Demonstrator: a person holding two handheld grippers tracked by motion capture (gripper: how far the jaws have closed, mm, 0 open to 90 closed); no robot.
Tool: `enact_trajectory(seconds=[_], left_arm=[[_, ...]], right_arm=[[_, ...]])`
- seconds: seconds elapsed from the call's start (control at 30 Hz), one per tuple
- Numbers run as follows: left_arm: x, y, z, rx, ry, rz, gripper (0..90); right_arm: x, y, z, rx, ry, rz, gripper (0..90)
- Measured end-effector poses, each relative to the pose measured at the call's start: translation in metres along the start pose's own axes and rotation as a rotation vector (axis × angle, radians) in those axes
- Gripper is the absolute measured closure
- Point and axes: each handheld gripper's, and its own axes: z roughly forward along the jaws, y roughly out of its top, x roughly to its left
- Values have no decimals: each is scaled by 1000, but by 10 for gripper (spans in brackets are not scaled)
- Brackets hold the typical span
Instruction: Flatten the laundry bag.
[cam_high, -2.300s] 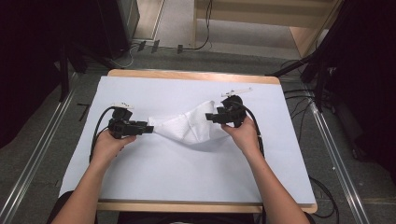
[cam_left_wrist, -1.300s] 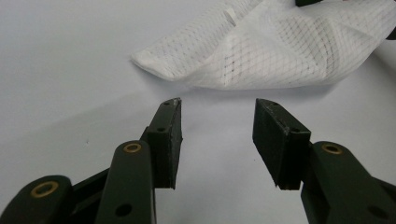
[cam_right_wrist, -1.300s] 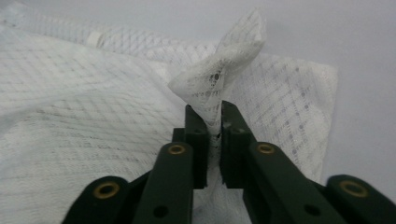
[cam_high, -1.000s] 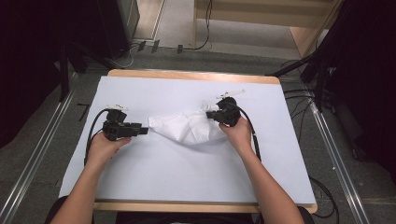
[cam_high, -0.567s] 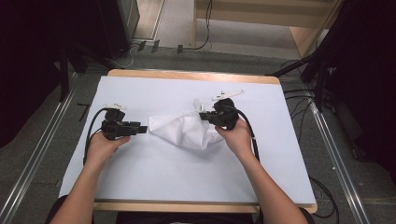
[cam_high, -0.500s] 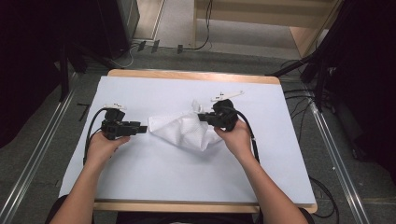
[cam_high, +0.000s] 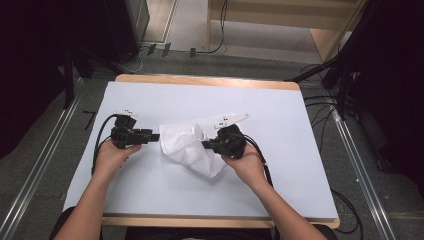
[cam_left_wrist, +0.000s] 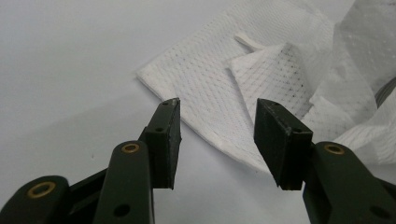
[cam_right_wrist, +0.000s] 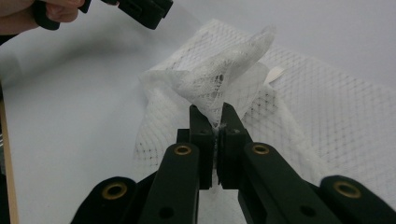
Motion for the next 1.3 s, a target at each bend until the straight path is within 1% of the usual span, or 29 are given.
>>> enact_trajectory(seconds=[0.17,0.33,0.37,0.53,0.67,0.7,0.73,0.83,0.87,0.9,0.93,1.0,1.07,1.1,1.13,1.17,1.23,1.27,1.3], left_arm=[[2,1,3,7,1,7,516],[1,3,7,23,13,21,507],[0,4,9,26,13,24,504],[0,6,13,34,9,32,495],[-2,8,16,40,8,40,491],[-3,9,17,41,7,42,490],[-3,9,18,41,7,42,490],[-3,10,19,49,2,44,489],[-3,10,19,48,4,43,488],[-3,11,20,46,2,44,488],[-3,11,20,47,2,42,486],[-3,11,21,49,1,45,485],[-3,11,21,49,1,45,483],[-3,11,21,50,1,45,483],[-2,12,21,50,2,45,483],[-2,12,21,49,3,44,482],[-2,12,20,48,4,45,482],[-2,12,20,47,6,46,482],[-2,12,20,44,5,43,481]], right_arm=[[4,-6,6,13,10,11,885],[5,-9,13,17,35,26,883],[7,-11,17,23,46,26,883],[12,-15,21,40,52,21,879],[15,-17,21,38,59,17,878],[18,-17,19,34,67,17,874],[19,-17,18,29,74,9,868],[22,-17,16,26,83,6,849],[22,-18,16,27,93,9,817],[22,-18,16,27,93,9,817],[23,-17,15,19,104,10,798],[23,-17,14,18,109,10,794],[26,-15,10,12,115,-4,790],[30,-13,7,2,124,-14,762],[30,-13,7,2,124,-14,762],[34,-11,5,3,148,-28,691],[36,-10,5,3,152,-28,677],[38,-10,4,3,153,-35,652],[41,-7,1,-5,151,-54,551]])
